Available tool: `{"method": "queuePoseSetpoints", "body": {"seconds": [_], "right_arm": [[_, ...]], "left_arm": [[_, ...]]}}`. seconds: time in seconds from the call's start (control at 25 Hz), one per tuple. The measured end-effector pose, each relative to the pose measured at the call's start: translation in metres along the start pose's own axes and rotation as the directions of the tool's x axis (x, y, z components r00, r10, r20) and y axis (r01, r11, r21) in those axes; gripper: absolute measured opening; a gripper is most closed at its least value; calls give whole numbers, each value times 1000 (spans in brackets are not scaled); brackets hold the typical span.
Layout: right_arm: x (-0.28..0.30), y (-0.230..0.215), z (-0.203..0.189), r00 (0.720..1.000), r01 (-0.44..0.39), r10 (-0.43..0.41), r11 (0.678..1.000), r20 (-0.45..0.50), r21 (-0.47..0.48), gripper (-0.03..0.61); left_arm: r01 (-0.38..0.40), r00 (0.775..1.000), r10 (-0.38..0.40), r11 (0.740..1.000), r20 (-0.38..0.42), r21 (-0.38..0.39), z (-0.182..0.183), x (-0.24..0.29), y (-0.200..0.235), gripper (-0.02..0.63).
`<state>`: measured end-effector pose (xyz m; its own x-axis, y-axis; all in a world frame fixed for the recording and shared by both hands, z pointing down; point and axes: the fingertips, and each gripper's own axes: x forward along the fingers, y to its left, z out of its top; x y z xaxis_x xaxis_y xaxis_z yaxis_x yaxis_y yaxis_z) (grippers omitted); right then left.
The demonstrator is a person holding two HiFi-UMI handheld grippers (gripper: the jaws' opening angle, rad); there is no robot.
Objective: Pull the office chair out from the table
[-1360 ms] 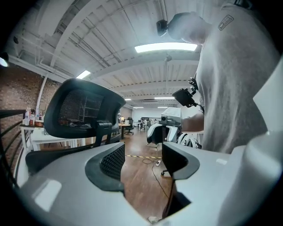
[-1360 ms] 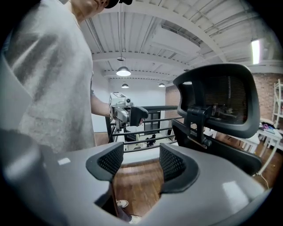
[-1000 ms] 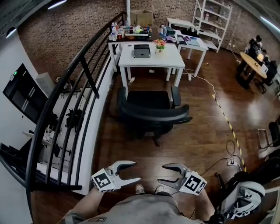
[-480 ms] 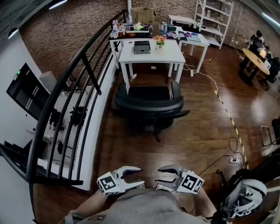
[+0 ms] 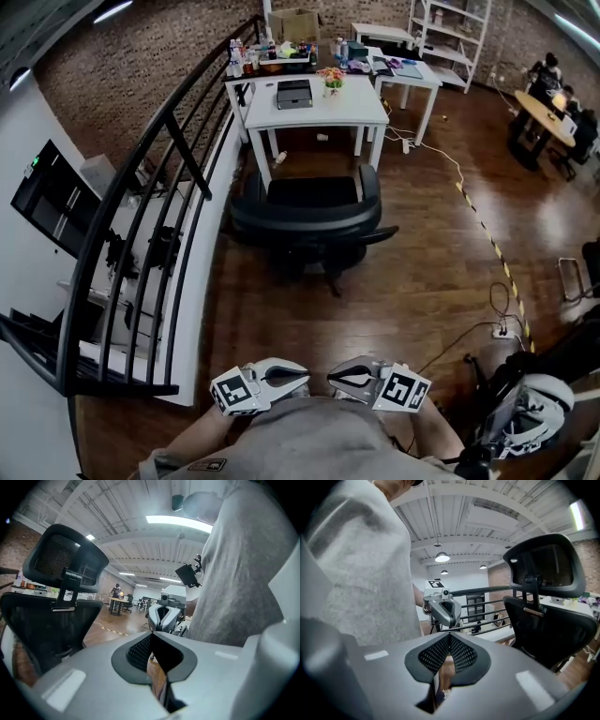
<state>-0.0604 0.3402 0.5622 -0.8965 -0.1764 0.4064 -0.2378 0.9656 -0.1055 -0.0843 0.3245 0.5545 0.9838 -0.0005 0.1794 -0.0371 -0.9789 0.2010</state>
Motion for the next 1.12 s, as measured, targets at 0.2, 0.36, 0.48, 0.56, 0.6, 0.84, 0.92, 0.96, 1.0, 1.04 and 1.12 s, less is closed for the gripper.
{"method": "queuePoseSetpoints", "body": {"seconds": [0.2, 0.36, 0.48, 0.56, 0.6, 0.84, 0.92, 0.96, 1.0, 1.04, 1.12], "right_arm": [[-3, -7, 3, 1000, 16, -15, 1000, 10, -9, 6], [-7, -12, 6, 999, 34, -34, 999, 0, -17, 6], [-7, -12, 6, 999, 32, -32, 999, -2, -27, 6], [-6, -12, 6, 1000, 26, -26, 999, -3, -34, 6], [-6, -13, 7, 1000, 25, -25, 999, -6, -37, 6], [-6, -16, 10, 1000, 27, -28, 998, -10, -65, 5], [-6, -17, 11, 1000, 27, -27, 997, -9, -67, 5], [-6, -18, 11, 999, 28, -29, 997, -15, -67, 5], [-7, -18, 12, 999, 29, -30, 997, -22, -67, 5], [-7, -19, 12, 999, 30, -31, 997, -25, -69, 5], [-8, -19, 12, 999, 30, -31, 997, -19, -74, 5]], "left_arm": [[-5, 1000, 5, 1000, 2, 6, 9, 5, 4, 0], [-1, 1000, 1, 1000, 12, 17, 6, 10, 4, 0], [-5, 1000, 5, 1000, 15, 22, 8, 11, 4, 0], [-10, 1000, 9, 1000, 16, 25, 10, 12, 5, 0], [-11, 1000, 11, 1000, 18, 28, 11, 11, 6, 0], [-21, 1000, 21, 999, 11, 34, 12, 7, 10, 0], [-26, 1000, 25, 999, 16, 37, 14, 6, 10, 0], [-27, 999, 26, 999, 18, 39, 15, 6, 11, 0], [-27, 1000, 26, 999, 17, 39, 14, 6, 11, 0], [-27, 1000, 27, 999, 14, 39, 14, 6, 10, 0], [-30, 1000, 30, 999, 10, 38, 15, 6, 10, 0]]}}
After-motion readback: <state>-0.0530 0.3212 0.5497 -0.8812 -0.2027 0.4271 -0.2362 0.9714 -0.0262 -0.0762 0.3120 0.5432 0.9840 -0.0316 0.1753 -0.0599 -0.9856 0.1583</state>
